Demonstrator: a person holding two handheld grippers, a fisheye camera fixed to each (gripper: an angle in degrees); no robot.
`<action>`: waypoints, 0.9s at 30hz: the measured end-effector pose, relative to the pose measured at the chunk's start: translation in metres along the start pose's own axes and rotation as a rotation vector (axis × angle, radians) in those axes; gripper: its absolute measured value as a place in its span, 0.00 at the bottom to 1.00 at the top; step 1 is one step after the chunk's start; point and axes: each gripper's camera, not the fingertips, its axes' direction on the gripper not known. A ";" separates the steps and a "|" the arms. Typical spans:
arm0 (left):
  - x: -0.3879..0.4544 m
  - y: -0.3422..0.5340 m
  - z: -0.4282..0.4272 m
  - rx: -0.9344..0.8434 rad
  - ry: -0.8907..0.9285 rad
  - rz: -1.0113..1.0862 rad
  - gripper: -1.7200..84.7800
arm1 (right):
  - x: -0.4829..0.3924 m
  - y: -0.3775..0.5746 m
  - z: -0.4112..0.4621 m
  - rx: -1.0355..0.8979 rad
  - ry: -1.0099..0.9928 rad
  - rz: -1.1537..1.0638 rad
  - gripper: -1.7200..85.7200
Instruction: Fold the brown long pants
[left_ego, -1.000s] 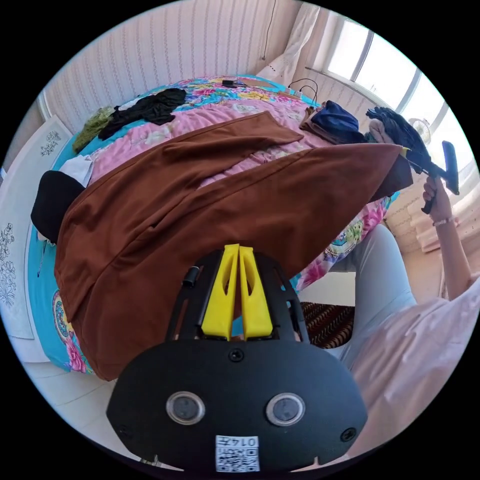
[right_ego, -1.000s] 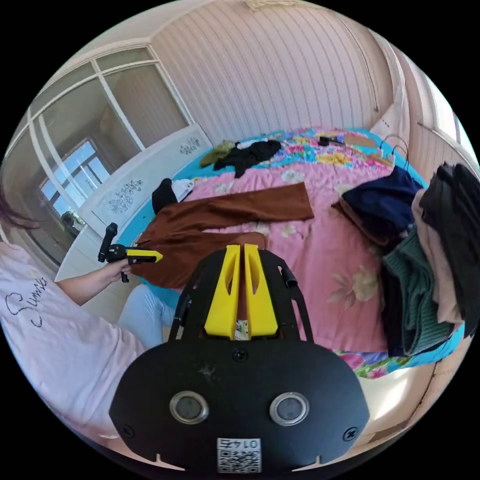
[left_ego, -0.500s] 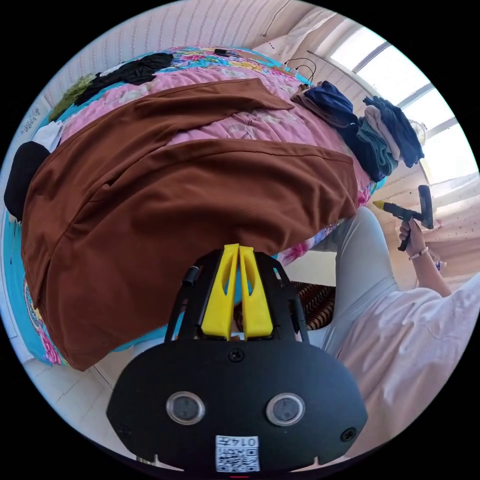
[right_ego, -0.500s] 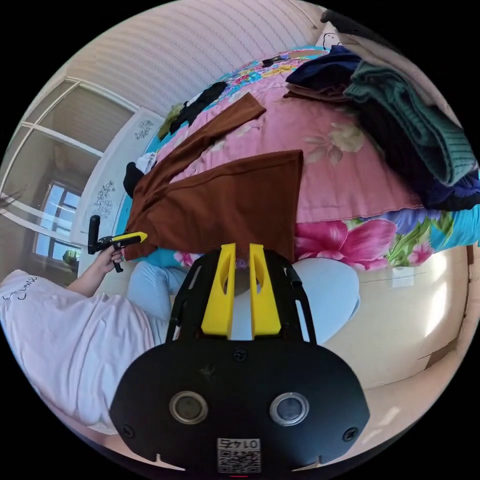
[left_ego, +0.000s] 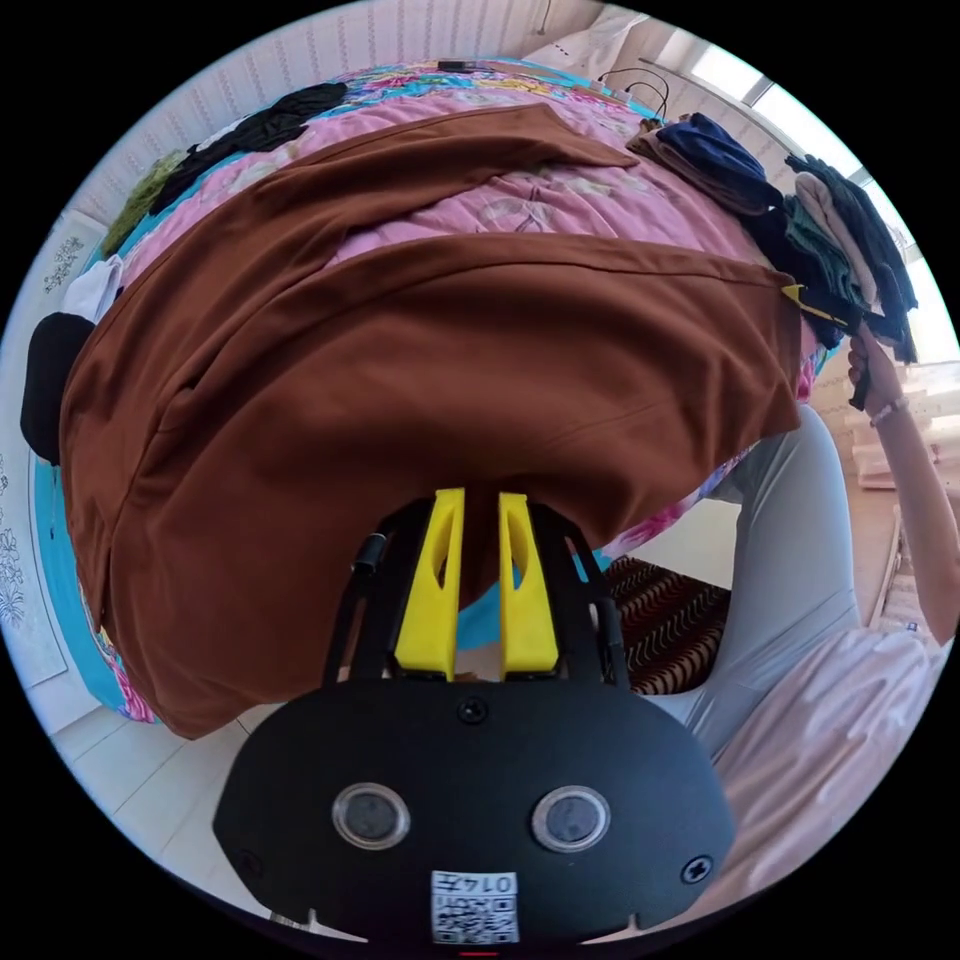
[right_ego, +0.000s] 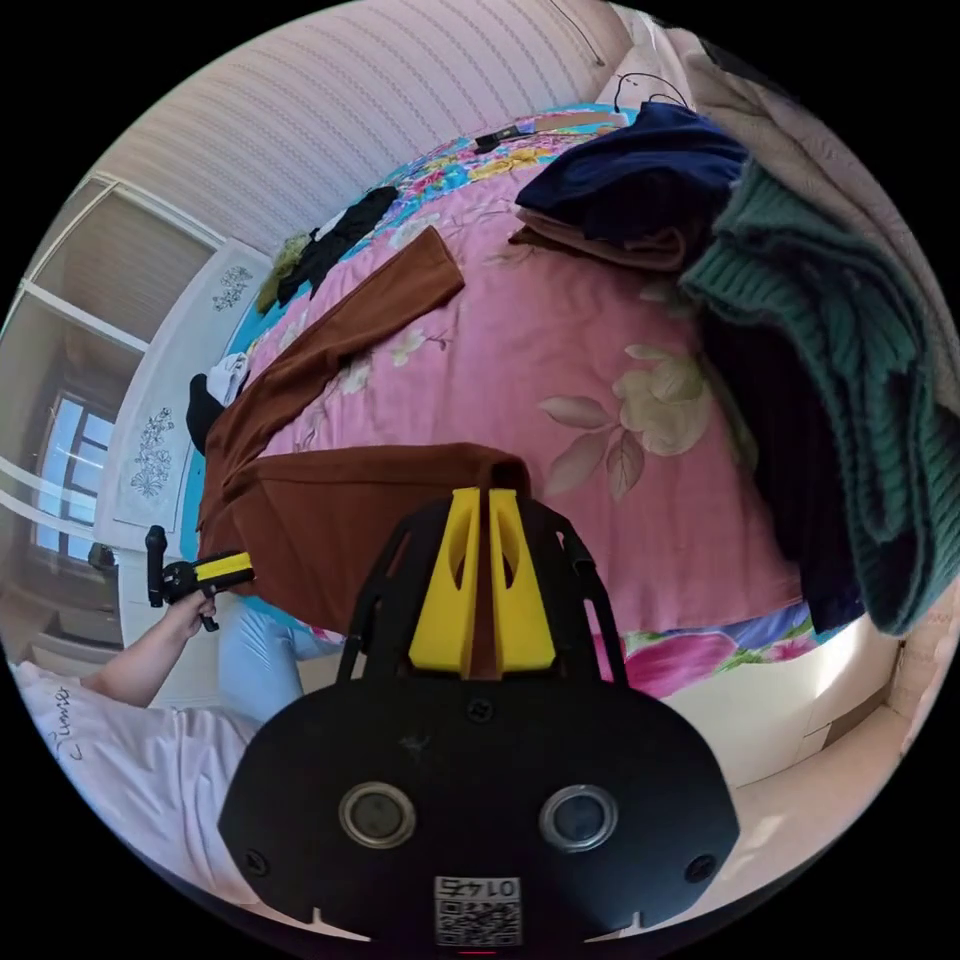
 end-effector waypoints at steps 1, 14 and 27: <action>0.000 0.000 0.001 0.002 0.003 -0.003 0.06 | -0.001 0.000 -0.004 0.007 -0.001 -0.013 0.03; 0.040 -0.048 -0.026 0.192 -0.051 0.131 0.05 | 0.049 -0.096 0.043 -0.067 -0.012 -0.032 0.02; 0.165 -0.208 0.074 0.093 -0.343 0.580 0.09 | 0.140 -0.053 0.058 0.146 -0.386 -0.152 0.02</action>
